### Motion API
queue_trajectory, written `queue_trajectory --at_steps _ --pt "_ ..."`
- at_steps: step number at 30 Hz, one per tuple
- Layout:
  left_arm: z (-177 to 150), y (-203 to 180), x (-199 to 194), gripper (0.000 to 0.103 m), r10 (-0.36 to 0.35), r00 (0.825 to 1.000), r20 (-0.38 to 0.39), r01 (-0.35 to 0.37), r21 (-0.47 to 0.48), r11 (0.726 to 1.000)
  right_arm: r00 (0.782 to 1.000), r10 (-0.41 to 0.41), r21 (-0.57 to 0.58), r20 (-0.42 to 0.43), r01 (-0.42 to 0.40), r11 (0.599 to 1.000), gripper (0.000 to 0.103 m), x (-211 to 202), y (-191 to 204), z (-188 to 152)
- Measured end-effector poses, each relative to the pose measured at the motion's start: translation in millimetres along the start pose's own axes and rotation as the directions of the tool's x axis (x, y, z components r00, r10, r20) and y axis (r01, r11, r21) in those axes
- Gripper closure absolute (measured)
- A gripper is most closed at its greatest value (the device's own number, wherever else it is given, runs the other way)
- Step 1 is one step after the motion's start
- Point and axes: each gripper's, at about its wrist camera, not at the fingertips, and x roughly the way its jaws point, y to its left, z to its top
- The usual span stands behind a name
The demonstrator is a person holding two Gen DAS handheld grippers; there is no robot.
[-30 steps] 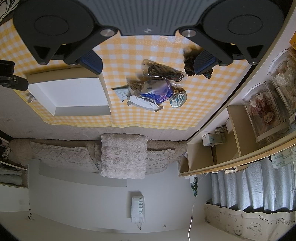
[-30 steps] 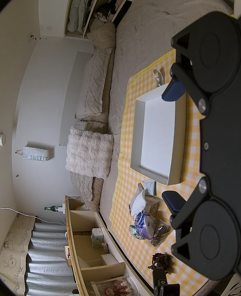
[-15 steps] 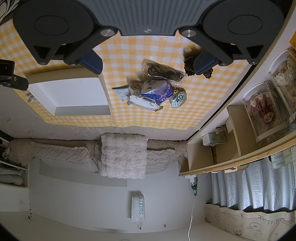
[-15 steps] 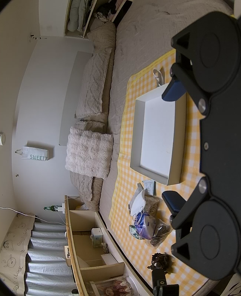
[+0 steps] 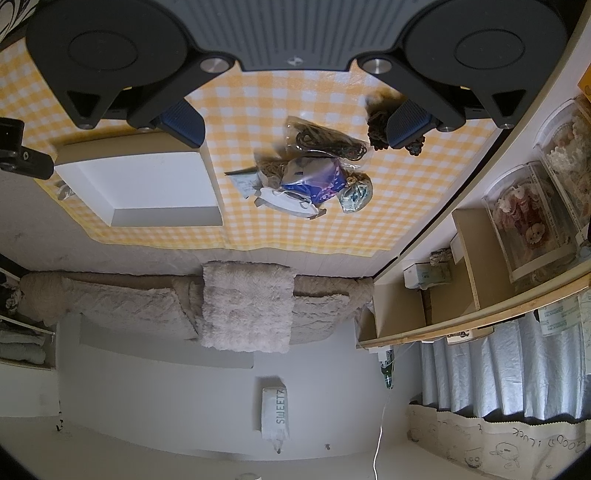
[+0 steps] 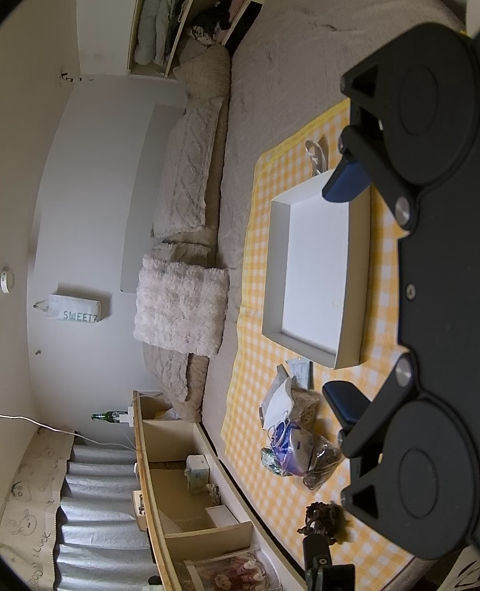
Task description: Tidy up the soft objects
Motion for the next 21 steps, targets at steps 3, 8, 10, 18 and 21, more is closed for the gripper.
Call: queue_trajectory --at_steps 3,8,10,18,21 --pt "-2.3 1.1 -7.0 0.0 0.007 1.0 0.016 -0.008 0.005 1.0 1.0 0.016 0.002 0.009 -0.016 1.0 0.0 -7.7 -1.5 4.3" --pt "3.1 1.5 -15.5 0.0 0.028 0.999 0.041 -0.028 0.008 1.0 0.997 0.068 0.025 0.048 -0.069 0.997 0.0 -22.0 -3.6 11.6" --pt "7.2 1.6 -20.5 0.0 0.025 0.998 0.05 -0.025 0.0 1.0 0.993 0.094 0.021 0.075 -0.096 0.995 0.0 -27.9 -2.2 16.4" --pt "27.1 -2.8 -47.0 0.0 0.059 0.992 0.113 -0.061 0.01 0.998 0.975 0.188 -0.023 0.122 -0.187 0.982 0.0 -48.0 10.0 48.1" --pt "41.3 0.6 -53.2 0.0 0.063 0.992 0.106 -0.065 0.008 0.998 0.971 0.207 -0.019 0.121 -0.207 0.978 0.0 -48.1 13.0 63.8"
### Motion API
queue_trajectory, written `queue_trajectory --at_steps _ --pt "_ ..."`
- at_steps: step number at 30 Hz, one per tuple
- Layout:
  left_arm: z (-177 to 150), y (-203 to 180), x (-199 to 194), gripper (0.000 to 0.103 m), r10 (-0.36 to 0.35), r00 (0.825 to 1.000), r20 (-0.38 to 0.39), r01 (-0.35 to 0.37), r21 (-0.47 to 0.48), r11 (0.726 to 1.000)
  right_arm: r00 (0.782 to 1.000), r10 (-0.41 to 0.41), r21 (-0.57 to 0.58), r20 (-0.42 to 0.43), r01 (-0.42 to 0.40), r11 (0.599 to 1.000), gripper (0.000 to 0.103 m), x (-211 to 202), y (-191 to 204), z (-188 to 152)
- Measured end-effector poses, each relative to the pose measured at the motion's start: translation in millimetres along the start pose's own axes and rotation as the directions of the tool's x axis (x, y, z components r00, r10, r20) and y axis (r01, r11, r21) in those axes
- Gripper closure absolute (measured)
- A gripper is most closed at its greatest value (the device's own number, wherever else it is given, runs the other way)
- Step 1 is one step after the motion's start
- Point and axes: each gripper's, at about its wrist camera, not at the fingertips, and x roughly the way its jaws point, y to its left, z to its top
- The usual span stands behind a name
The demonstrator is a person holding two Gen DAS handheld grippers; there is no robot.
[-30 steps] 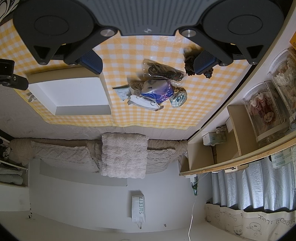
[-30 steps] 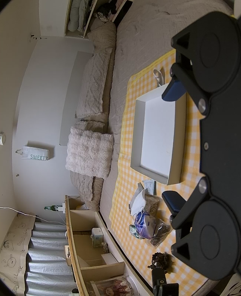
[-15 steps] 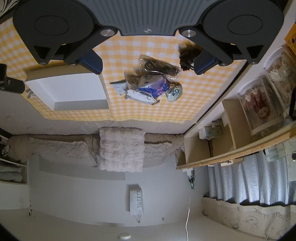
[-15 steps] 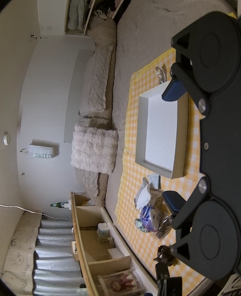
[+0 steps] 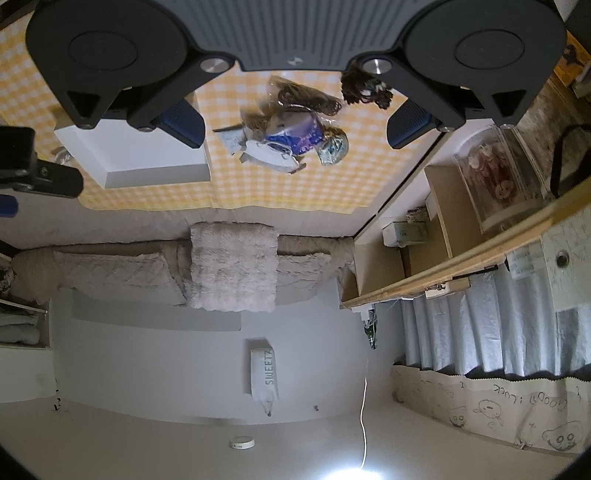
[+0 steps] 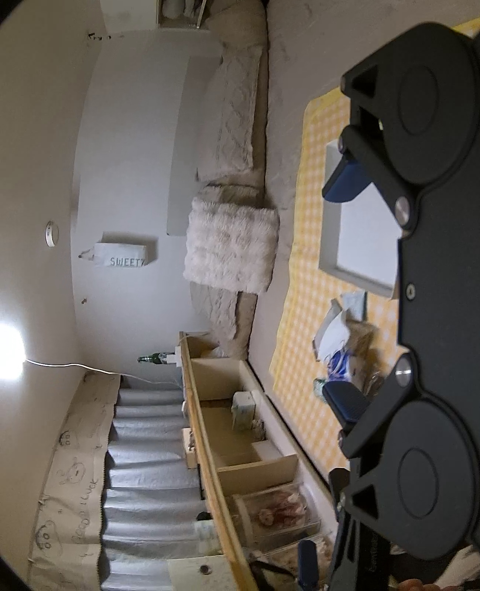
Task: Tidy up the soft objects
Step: 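Grasp the crocheted pouch with the left tool while the right tool grasps the blue tissue pack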
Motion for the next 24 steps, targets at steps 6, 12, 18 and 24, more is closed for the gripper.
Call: queue_trajectory --at_steps 6,12,18,24 --pt "28.4 14.2 7.9 0.0 0.016 1.0 -0.021 -0.016 0.007 1.0 1.0 0.022 0.039 -0.004 -0.021 0.999 0.0 25.4 4.1 32.9" --pt "45.5 30.4 42.0 0.0 0.028 0.998 -0.064 -0.03 -0.032 0.999 0.997 0.061 0.05 -0.044 -0.059 0.997 0.0 79.0 16.2 57.2" --pt "50.6 47.7 103.0 0.0 0.077 0.985 -0.154 -0.091 -0.081 0.993 0.994 0.083 0.045 -0.077 -0.08 0.996 0.0 151.6 29.5 67.8" --pt "33.0 72.2 168.9 0.0 0.127 0.953 -0.275 -0.17 -0.142 0.975 0.985 0.11 0.049 -0.134 -0.104 0.993 0.0 220.3 39.5 44.1"
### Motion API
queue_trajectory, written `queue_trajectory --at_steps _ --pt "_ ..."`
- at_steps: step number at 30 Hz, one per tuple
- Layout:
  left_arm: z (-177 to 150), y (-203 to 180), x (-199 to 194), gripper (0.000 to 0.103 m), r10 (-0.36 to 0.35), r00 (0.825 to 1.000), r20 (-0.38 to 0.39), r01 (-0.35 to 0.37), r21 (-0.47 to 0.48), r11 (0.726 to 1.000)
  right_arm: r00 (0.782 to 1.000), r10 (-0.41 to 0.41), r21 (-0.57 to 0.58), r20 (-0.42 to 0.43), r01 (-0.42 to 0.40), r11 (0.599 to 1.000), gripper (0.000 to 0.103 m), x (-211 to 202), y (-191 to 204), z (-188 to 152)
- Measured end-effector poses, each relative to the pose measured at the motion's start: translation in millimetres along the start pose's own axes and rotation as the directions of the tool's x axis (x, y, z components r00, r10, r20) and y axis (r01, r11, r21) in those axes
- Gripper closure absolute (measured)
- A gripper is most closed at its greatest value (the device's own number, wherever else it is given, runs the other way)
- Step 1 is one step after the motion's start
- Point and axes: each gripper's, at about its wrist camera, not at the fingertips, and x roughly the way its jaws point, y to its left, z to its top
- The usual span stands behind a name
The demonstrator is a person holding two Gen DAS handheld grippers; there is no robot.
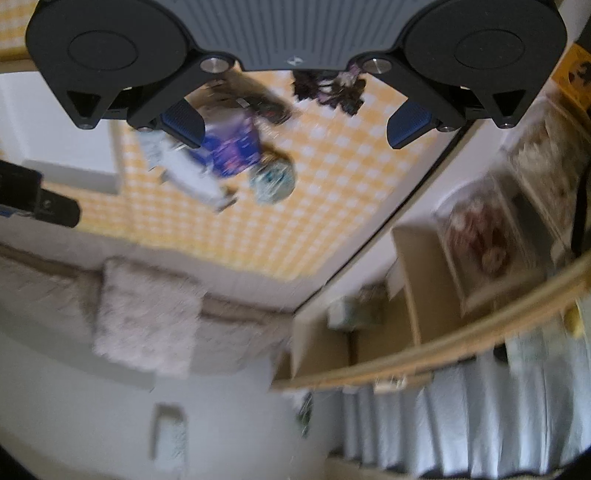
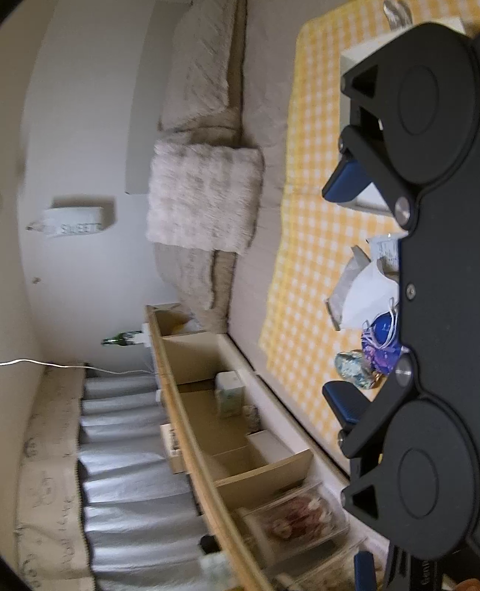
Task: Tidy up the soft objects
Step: 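Grasp the crocheted pouch with the left tool while the right tool grasps the blue tissue pack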
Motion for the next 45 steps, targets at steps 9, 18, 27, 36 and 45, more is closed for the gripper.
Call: queue_trajectory --at_steps 9,18,27,36,45 --pt "-13.8 20.3 91.1 0.0 0.1 0.983 -0.156 -0.101 -0.001 0.995 0.991 0.036 0.031 -0.127 -0.032 0.999 0.0 99.1 4.0 -32.3" --pt "-29.4 31.0 140.0 0.0 0.015 0.957 -0.289 -0.021 -0.018 1.0 0.913 0.127 0.139 -0.389 -0.078 0.987 0.0 182.0 16.8 -52.0" --pt "-40.7 33.2 176.2 0.0 -0.006 0.911 -0.413 -0.012 -0.04 0.999 0.857 0.221 0.351 -0.466 -0.05 0.935 0.0 223.4 14.4 -71.1" --pt "-52.0 44.1 196.5 0.025 -0.047 0.875 -0.481 0.003 -0.091 0.996 0.823 0.195 0.283 -0.534 -0.043 0.958 0.034 244.9 35.8 -79.9" --pt "-45.8 50.2 181.3 0.041 -0.047 0.89 -0.453 0.013 -0.079 0.997 0.813 0.213 0.236 -0.541 -0.096 0.967 0.078 228.3 25.8 -68.8"
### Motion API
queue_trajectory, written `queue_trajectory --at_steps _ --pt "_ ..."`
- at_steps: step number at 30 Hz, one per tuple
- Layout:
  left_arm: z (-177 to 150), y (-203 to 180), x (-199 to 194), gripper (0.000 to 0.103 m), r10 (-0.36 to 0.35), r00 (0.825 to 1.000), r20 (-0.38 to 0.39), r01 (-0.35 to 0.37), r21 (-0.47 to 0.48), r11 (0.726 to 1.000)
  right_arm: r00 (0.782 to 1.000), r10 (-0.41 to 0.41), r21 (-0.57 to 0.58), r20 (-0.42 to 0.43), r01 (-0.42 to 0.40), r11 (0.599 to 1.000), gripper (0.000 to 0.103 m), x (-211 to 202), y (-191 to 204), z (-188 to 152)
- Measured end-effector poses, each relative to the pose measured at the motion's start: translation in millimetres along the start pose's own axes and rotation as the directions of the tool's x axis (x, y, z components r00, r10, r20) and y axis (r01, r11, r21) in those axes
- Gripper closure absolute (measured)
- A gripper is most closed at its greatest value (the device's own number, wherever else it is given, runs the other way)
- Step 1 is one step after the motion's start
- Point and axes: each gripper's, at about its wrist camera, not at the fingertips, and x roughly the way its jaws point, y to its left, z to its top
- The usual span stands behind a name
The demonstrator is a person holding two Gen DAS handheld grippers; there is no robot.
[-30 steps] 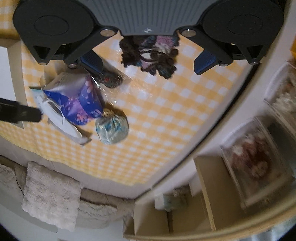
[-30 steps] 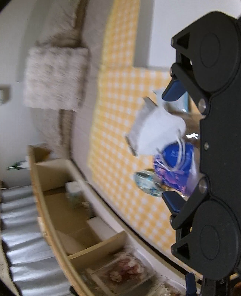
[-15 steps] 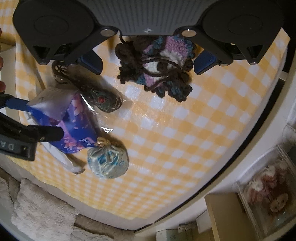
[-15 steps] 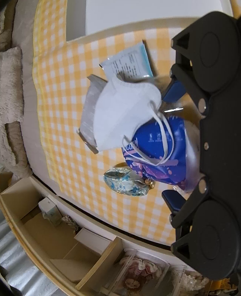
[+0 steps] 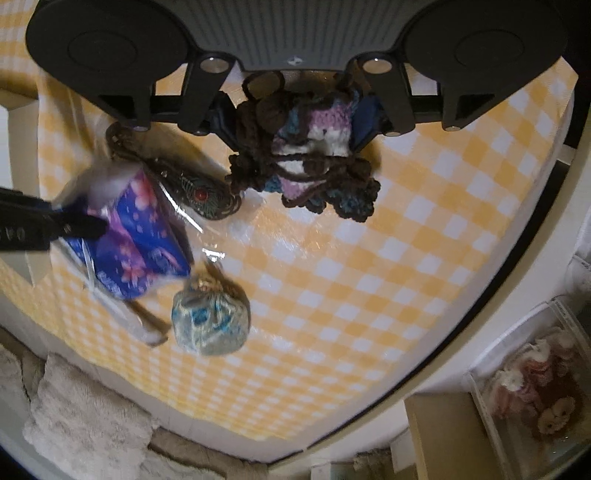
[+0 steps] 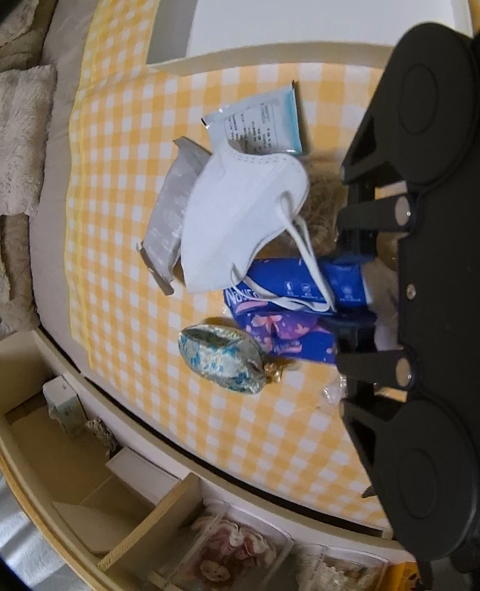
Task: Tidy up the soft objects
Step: 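Grasp the crocheted pouch with the left tool while the right tool grasps the blue tissue pack, then lift the crocheted pouch with the left tool while the right tool carries the tissue pack to the tray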
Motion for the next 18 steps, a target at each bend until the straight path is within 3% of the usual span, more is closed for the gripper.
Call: queue_trajectory --at_steps 9,11,14,18 --pt "-5.2 2.8 -45.3 0.041 -0.059 0.992 0.109 0.062 -0.016 0.998 0.994 0.088 -0.059 0.067 -0.084 0.995 0.081 -56.3 -1.6 -11.4" --pt "-7.3 -0.1 -53.4 0.041 -0.077 0.989 0.124 0.079 -0.01 0.997 0.993 0.11 -0.096 0.036 -0.106 0.99 0.074 -63.2 -1.1 -16.4" --pt "-9.3 -5.5 -61.6 0.041 -0.101 0.986 0.135 0.102 0.0 0.995 0.998 0.062 -0.107 -0.004 -0.062 0.992 0.06 -65.1 -2.2 -28.1" --pt "-12.5 -12.1 -66.8 0.041 -0.113 0.983 0.142 0.112 0.013 0.994 0.998 0.045 -0.118 -0.037 -0.049 0.992 0.058 -69.5 -8.0 -38.8"
